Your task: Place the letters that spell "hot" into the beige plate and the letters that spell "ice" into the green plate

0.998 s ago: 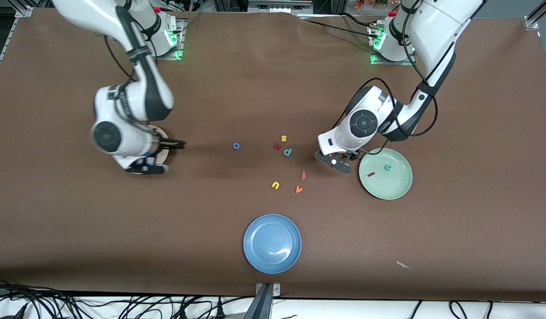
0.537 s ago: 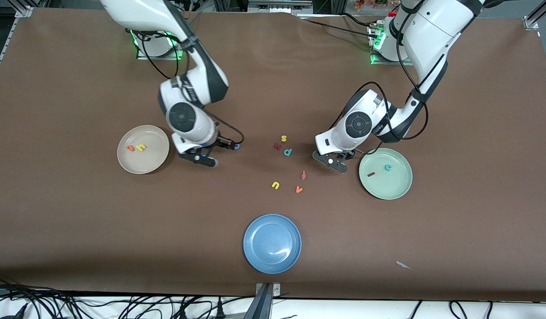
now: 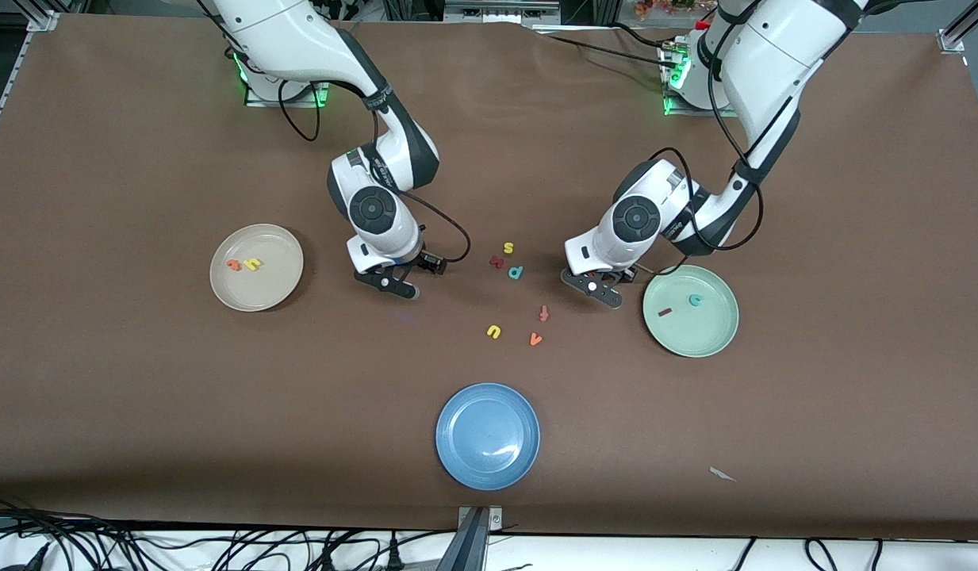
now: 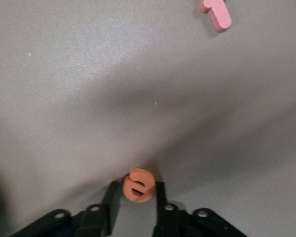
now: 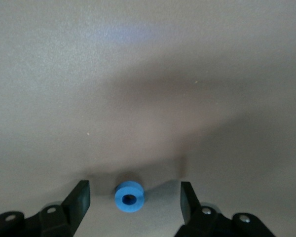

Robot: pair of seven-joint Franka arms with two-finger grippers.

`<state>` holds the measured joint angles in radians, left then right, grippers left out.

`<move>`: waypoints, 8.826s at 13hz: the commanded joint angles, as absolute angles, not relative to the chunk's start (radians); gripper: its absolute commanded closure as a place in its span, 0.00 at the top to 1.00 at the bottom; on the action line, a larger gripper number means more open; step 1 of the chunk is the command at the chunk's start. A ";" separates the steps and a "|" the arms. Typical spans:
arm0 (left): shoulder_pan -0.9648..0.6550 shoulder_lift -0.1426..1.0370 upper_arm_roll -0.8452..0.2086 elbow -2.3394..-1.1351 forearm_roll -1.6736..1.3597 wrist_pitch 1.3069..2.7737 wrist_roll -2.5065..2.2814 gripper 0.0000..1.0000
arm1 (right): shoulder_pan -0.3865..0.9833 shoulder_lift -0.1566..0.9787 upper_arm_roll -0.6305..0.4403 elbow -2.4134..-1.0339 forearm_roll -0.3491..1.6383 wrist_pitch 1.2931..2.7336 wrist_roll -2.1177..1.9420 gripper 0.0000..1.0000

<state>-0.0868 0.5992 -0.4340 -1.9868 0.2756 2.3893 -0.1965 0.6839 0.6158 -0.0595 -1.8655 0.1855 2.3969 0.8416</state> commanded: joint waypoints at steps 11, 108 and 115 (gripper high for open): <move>0.081 0.546 -0.431 -1.809 0.310 2.157 0.185 0.05 | 0.704 0.623 -0.063 -1.871 0.193 2.405 0.861 0.45; -0.012 -0.002 -0.026 -1.557 -0.028 1.486 0.037 1.00 | 0.077 0.120 -0.078 -1.505 -0.032 1.578 -0.015 0.99; -0.012 -0.002 -0.026 -1.557 -0.028 1.486 0.037 1.00 | 0.077 0.120 -0.078 -1.505 -0.032 1.580 -0.014 0.99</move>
